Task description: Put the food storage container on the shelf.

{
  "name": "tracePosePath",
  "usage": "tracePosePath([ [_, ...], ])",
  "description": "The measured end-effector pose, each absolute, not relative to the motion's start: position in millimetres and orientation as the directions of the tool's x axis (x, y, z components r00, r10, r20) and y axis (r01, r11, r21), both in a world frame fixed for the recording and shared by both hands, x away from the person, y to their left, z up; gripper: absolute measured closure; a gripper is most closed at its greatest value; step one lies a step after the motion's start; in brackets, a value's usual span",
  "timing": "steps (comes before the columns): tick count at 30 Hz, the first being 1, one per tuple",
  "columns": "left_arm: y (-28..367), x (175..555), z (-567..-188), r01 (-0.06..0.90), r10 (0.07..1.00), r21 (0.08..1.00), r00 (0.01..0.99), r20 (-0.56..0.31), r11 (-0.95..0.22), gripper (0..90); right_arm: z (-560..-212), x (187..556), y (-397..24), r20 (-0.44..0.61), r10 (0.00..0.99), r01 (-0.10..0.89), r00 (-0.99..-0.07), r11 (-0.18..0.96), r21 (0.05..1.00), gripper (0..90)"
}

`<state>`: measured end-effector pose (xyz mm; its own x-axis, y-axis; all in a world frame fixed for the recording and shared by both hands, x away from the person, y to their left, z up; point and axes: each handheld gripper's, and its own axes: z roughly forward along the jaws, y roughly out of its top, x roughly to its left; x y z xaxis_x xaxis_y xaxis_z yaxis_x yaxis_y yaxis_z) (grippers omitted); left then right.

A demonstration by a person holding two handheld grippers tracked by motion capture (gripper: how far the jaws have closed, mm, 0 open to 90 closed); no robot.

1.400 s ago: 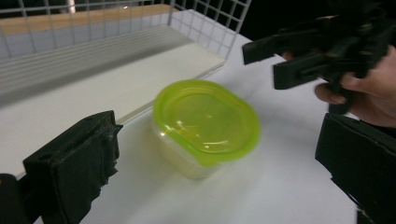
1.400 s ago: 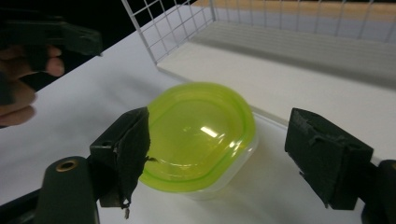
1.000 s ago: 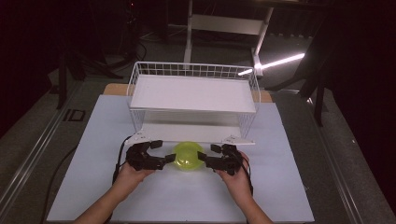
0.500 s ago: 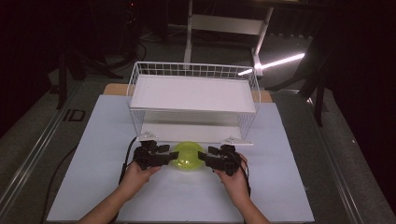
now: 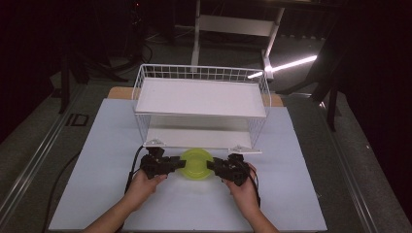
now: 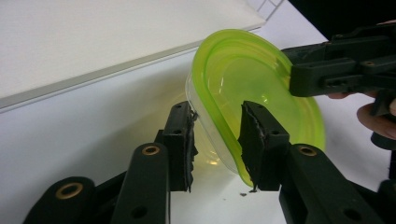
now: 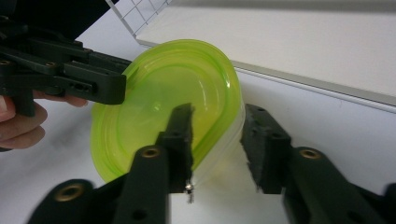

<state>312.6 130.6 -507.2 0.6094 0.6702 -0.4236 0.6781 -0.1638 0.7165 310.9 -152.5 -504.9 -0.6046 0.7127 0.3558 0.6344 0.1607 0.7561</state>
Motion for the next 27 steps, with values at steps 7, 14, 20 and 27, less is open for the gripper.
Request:
tracePosePath([
  [7,127,304,-503,0.698,0.662,0.7,0.597,-0.454,-0.149,72.7,-501,305,-153,0.366,0.729,0.653,-0.579,0.145,0.744,72.2],
  [14,120,292,-494,0.718,0.701,0.68,0.562,-0.439,-0.15,78.6,-498,301,-155,0.416,0.734,0.694,-0.536,0.103,0.712,77.5],
  [20,122,291,-492,0.69,0.717,0.706,0.572,-0.398,-0.159,81.7,-492,296,-149,0.368,0.753,0.673,-0.545,0.131,0.728,78.8],
  [27,132,298,-489,0.651,0.7,0.753,0.58,-0.417,-0.091,81.8,-483,302,-143,0.353,0.755,0.636,-0.552,0.108,0.764,78.8],
])
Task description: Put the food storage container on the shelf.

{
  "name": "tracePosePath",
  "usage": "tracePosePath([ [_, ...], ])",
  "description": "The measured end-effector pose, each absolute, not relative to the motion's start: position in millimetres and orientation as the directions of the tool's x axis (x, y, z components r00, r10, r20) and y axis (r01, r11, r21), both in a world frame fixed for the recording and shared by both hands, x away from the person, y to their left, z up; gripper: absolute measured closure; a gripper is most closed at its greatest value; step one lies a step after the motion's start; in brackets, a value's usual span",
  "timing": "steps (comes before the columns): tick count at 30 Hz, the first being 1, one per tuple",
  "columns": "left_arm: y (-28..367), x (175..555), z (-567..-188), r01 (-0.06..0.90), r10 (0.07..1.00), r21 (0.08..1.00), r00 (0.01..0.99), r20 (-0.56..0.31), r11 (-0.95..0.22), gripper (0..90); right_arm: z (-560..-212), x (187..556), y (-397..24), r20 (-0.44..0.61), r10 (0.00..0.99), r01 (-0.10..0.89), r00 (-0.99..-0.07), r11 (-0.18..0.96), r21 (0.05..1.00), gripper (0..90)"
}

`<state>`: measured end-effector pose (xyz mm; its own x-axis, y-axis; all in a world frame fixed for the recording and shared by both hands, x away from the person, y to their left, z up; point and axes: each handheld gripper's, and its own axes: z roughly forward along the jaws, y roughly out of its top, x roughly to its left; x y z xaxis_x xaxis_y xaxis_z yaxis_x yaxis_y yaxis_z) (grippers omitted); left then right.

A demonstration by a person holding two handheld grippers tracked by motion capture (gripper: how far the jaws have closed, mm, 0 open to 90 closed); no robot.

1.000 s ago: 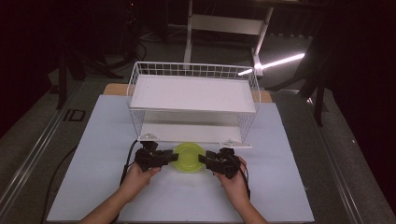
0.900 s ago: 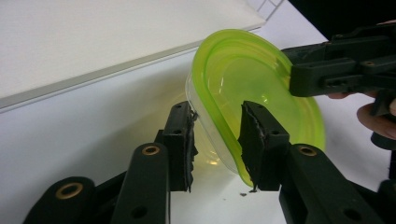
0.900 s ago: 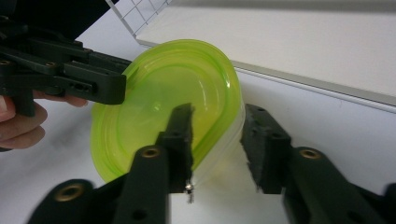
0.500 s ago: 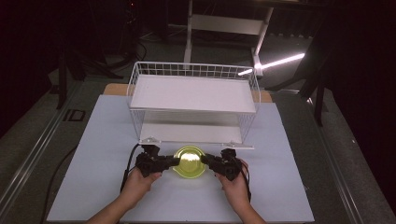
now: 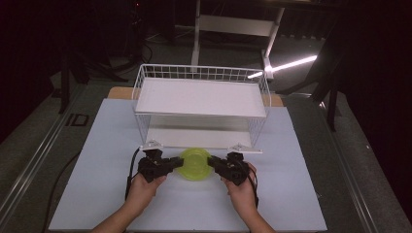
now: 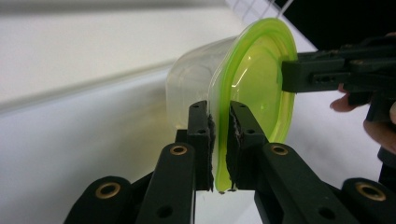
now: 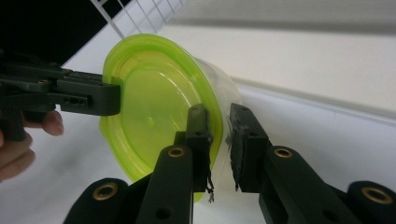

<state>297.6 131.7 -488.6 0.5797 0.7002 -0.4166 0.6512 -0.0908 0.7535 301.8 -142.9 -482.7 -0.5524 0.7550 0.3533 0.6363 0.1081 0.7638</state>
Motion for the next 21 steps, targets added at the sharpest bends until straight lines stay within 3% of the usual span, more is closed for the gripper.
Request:
tracePosePath([
  [21,131,340,-494,0.601,0.731,0.799,0.559,-0.391,-0.032,81.6,-482,343,-132,0.323,0.803,0.618,-0.5,0.07,0.783,78.6],
])
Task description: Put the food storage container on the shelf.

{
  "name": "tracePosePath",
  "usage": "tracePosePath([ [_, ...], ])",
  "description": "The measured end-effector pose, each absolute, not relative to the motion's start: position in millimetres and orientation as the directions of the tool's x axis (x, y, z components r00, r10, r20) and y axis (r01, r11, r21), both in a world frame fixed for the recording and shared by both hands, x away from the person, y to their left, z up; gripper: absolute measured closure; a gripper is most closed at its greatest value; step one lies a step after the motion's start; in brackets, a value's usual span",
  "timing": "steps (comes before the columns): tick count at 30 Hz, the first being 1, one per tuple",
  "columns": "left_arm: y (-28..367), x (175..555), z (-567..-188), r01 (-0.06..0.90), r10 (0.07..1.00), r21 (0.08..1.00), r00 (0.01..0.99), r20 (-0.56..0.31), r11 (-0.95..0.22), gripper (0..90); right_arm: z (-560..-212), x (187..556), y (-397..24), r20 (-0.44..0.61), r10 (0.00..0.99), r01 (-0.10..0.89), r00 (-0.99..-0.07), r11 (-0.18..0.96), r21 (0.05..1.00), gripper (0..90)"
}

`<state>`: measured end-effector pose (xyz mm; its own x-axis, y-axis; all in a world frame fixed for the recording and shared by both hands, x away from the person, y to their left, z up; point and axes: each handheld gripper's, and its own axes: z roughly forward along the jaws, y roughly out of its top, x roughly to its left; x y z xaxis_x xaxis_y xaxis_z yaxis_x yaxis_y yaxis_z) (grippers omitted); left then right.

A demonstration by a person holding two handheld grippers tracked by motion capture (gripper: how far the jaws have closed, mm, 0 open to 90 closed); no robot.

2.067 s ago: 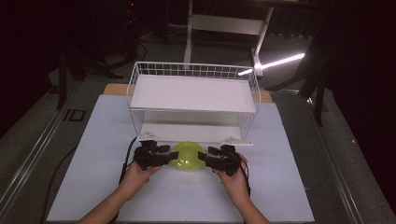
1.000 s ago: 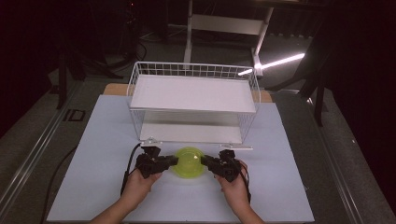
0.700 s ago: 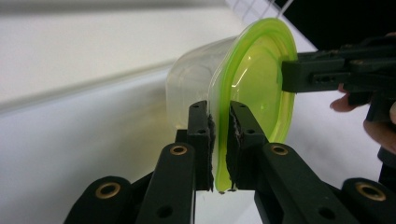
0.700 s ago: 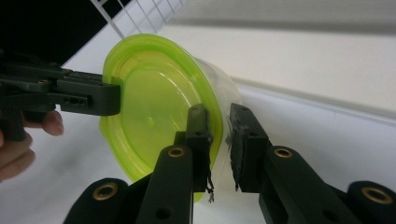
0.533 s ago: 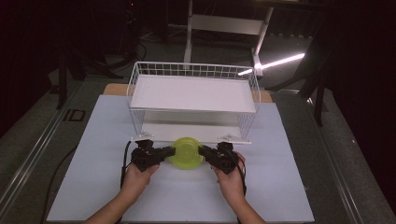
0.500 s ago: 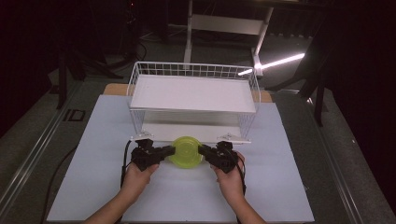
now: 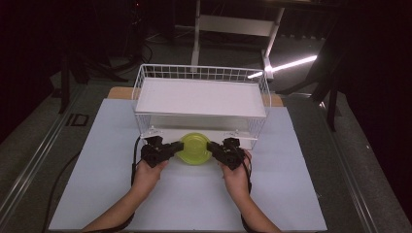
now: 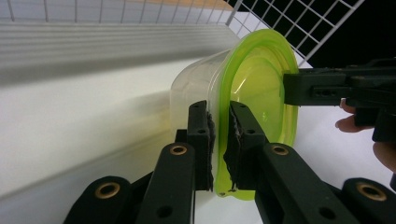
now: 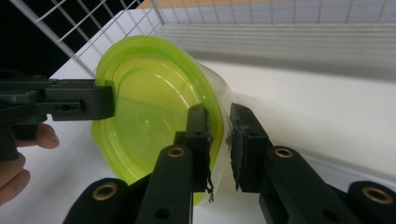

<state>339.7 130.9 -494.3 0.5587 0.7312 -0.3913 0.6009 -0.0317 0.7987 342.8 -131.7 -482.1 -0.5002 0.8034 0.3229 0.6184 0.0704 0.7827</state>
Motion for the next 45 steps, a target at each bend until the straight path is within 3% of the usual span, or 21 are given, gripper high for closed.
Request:
tracePosePath([
  [24,125,368,-512,0.606,0.694,0.795,0.564,-0.449,0.022,80.7,-488,365,-139,0.303,0.833,0.605,-0.463,0.047,0.795,77.9],
  [30,123,368,-511,0.561,0.728,0.828,0.566,-0.387,0.004,76.9,-490,368,-136,0.263,0.84,0.561,-0.474,0.058,0.826,76.3],
  [45,120,379,-513,0.578,0.727,0.814,0.532,-0.434,0.062,64.6,-496,385,-127,0.188,0.894,0.506,-0.407,0.05,0.861,68.0],
])
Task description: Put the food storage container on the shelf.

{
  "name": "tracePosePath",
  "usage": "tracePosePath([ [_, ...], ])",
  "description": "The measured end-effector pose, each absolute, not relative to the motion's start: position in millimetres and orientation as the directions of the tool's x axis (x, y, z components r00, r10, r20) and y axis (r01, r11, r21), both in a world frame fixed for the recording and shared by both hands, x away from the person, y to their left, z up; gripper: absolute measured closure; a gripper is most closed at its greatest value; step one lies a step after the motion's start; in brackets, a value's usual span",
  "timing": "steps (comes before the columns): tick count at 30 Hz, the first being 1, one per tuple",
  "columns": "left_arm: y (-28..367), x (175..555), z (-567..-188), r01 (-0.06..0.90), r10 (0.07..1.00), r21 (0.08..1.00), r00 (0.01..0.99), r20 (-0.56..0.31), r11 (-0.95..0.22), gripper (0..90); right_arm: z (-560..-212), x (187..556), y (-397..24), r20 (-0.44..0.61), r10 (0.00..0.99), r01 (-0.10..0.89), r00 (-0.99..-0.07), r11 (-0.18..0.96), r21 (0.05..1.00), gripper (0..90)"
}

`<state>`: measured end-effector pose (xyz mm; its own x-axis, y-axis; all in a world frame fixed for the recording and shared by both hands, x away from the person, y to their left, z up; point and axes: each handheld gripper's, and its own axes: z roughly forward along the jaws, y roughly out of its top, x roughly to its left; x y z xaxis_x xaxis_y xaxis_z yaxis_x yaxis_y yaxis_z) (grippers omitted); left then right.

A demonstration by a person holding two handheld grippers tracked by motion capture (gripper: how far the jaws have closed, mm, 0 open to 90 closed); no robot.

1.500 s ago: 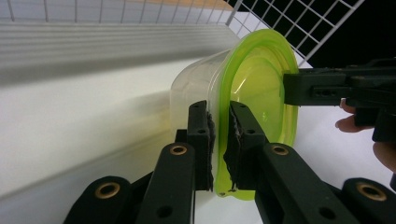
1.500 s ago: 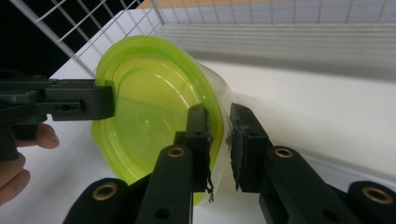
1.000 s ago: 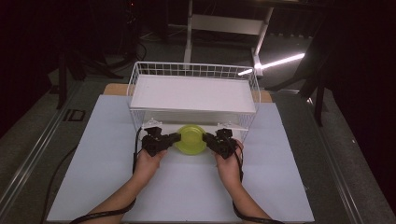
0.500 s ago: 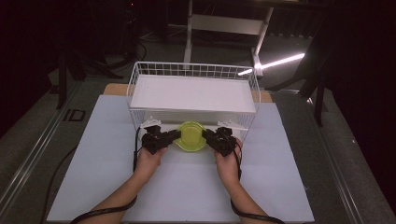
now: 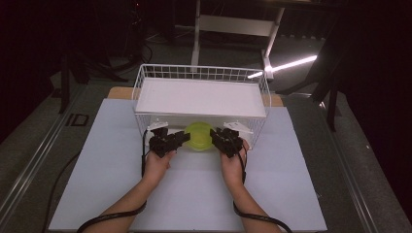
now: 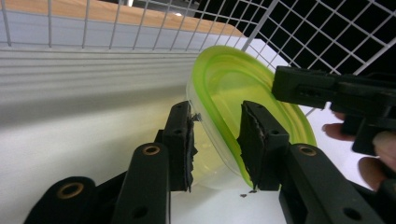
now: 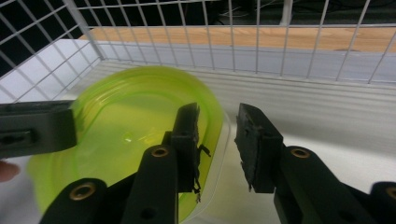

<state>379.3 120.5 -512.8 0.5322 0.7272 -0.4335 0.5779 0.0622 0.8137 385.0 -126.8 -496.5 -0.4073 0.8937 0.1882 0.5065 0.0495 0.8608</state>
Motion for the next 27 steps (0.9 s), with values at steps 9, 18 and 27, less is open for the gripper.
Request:
tracePosePath([
  [9,119,385,-514,0.586,0.753,0.808,0.503,-0.424,0.064,57.7,-496,393,-126,0.187,0.901,0.528,-0.392,0.053,0.848,62.2],
  [18,121,379,-511,0.562,0.762,0.825,0.508,-0.401,0.06,50.5,-488,384,-127,0.167,0.893,0.486,-0.417,0.064,0.871,59.0],
  [27,128,364,-506,0.548,0.756,0.836,0.531,-0.383,0.038,46.8,-479,364,-126,0.184,0.872,0.48,-0.454,0.066,0.875,59.0],
])
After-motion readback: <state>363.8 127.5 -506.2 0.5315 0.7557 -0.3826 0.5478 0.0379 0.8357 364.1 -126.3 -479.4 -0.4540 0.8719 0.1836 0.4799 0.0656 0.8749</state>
